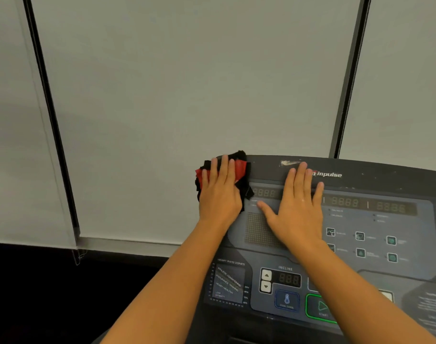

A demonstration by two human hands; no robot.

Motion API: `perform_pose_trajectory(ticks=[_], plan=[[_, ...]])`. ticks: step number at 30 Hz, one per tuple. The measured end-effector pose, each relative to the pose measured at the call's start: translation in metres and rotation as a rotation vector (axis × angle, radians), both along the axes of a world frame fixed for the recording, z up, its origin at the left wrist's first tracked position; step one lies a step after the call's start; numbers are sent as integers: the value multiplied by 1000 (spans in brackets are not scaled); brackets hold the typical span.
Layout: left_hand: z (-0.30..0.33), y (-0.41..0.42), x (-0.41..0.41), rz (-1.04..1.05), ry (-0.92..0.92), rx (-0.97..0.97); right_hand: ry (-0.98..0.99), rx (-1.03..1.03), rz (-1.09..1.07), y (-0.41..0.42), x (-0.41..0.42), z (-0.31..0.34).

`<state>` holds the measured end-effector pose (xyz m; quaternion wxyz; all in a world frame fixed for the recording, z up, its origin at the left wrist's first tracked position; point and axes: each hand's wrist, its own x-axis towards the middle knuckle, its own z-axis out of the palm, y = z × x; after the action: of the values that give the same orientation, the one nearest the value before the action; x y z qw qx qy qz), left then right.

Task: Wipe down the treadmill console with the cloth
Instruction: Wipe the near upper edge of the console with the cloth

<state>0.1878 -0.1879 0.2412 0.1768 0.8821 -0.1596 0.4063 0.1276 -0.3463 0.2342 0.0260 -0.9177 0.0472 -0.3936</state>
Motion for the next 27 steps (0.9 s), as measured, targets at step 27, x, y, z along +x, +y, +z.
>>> perform_pose_trajectory(ticks=[27], plan=[[5,-62,-15,-74,-47,94,98,-4,103,-64,-19,16]])
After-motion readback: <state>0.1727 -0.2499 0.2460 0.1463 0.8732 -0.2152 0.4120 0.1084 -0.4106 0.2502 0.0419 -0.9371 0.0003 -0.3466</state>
